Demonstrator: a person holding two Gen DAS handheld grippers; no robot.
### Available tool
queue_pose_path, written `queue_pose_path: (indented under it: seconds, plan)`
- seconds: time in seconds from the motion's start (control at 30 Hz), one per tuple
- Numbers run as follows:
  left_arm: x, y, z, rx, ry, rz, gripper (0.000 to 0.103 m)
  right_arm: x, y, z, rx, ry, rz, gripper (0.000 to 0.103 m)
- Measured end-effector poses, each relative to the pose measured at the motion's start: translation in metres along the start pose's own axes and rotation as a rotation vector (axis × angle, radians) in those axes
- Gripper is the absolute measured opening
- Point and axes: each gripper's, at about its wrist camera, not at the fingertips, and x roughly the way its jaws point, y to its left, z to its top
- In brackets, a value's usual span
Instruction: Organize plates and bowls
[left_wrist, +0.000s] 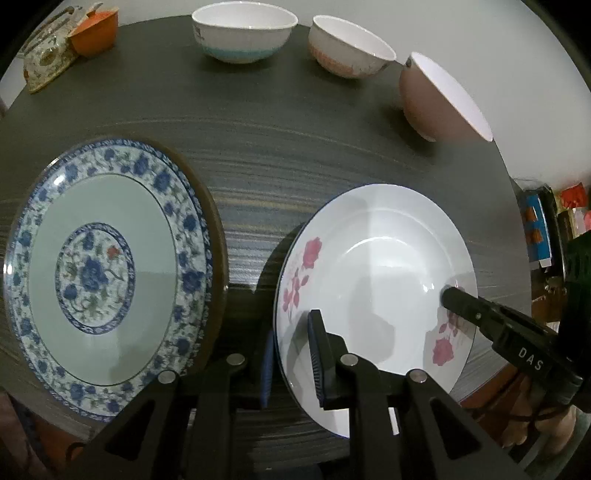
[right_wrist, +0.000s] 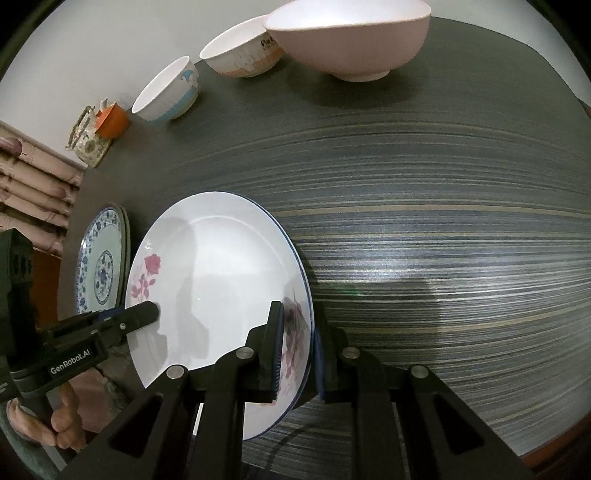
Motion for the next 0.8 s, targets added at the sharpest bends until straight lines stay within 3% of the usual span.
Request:
queue_pose_path:
  seconds: [0.43,0.8]
  plan:
    - [-0.043,0.05,0.009,-0.029,-0.059,0.038,0.017,-0.014,0.03,0.013,-0.055,-0.035,0.025,0.015]
    - [-0.094,0.122,0.007,-0.107,-0.115,0.101,0.017,-0.004,0.093,0.034,-0.134,-0.029,0.077,0.015]
